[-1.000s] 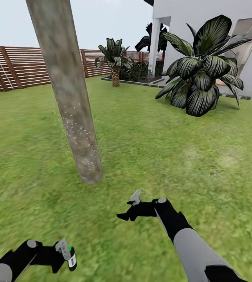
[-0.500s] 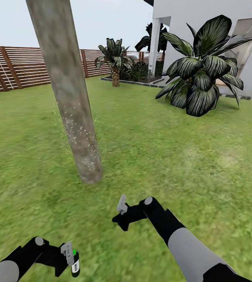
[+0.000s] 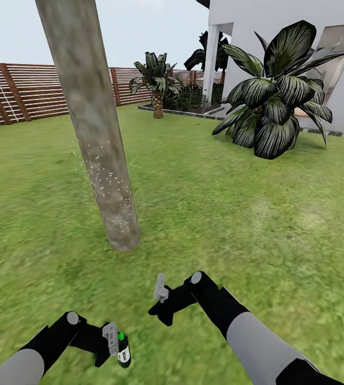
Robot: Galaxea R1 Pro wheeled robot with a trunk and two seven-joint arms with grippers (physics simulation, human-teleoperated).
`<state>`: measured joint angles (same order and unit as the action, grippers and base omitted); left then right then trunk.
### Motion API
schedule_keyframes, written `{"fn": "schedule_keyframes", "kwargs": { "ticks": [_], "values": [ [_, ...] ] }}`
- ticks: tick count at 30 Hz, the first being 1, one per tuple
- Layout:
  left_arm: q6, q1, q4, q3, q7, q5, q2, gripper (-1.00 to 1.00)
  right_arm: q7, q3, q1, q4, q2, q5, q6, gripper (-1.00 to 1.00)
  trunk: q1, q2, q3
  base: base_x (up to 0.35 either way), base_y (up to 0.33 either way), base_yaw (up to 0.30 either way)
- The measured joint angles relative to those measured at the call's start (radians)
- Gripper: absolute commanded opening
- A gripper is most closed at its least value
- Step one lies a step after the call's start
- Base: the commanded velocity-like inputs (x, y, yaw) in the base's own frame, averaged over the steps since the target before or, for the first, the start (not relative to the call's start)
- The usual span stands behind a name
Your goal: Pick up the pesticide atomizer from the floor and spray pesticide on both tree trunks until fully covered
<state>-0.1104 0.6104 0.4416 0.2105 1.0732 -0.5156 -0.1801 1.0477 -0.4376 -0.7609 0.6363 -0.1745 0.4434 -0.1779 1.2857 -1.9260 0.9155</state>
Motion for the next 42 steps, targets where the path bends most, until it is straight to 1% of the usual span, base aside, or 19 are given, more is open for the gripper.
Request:
{"fn": "schedule_keyframes", "kwargs": {
  "ticks": [2,5,8,10,12,20,24,27,34,41,42],
  "values": [
    [0.0,0.0,0.007,0.0,0.017,0.0,0.015,-1.0,0.0,-0.001,0.0,0.0,0.0,0.0,0.0,-1.0,0.0,0.0,0.0,0.0,0.0,0.0],
    [-0.001,0.0,0.036,-0.001,0.023,0.002,0.027,-1.0,0.0,0.0,0.0,0.0,0.0,0.0,0.001,-1.0,0.0,0.0,0.0,0.0,0.0,0.0],
    [-0.001,0.0,0.044,0.0,0.024,0.003,0.056,-1.0,0.0,0.0,0.0,0.0,0.0,0.0,0.002,-1.0,0.0,0.0,0.0,0.0,0.0,0.0],
    [-0.001,0.0,0.058,-0.001,0.026,0.003,0.065,-1.0,0.0,0.0,0.0,0.0,0.0,0.0,0.002,-1.0,0.0,0.0,0.0,0.0,0.0,0.0],
    [-0.001,0.0,0.065,0.0,0.05,0.003,0.069,-1.0,0.0,0.0,0.0,0.0,0.0,0.0,0.002,-1.0,0.0,0.0,0.0,0.0,0.0,0.0],
    [-0.001,0.002,0.102,-0.003,0.084,0.01,0.076,-1.0,0.0,0.0,0.0,0.0,0.0,0.0,0.004,-1.0,0.0,0.0,0.0,0.0,0.0,0.0],
    [0.0,0.007,0.123,-0.003,0.097,0.014,0.091,-1.0,0.0,0.001,0.0,0.0,0.0,0.0,0.005,-1.0,0.0,0.0,0.0,0.0,0.0,0.0],
    [0.0,0.009,0.125,-0.004,0.105,0.014,0.097,-1.0,0.0,0.002,0.0,0.0,0.0,0.0,0.005,-1.0,0.0,0.0,0.0,0.0,0.0,0.0],
    [0.003,0.028,0.126,-0.006,0.124,0.014,0.099,-1.0,0.0,0.002,0.0,-0.002,0.0,0.0,0.005,-1.0,0.0,0.0,0.0,0.0,0.0,0.0],
    [0.002,0.032,0.127,-0.006,0.128,0.014,0.1,-1.0,0.0,0.003,0.0,-0.003,0.0,0.0,0.005,-1.0,0.0,0.0,0.0,0.0,0.0,0.0],
    [0.003,0.031,0.139,-0.007,0.129,0.015,0.099,-1.0,0.0,0.003,0.0,-0.003,0.0,0.0,0.005,-1.0,0.0,0.0,0.0,0.0,0.0,0.0]
  ]
}}
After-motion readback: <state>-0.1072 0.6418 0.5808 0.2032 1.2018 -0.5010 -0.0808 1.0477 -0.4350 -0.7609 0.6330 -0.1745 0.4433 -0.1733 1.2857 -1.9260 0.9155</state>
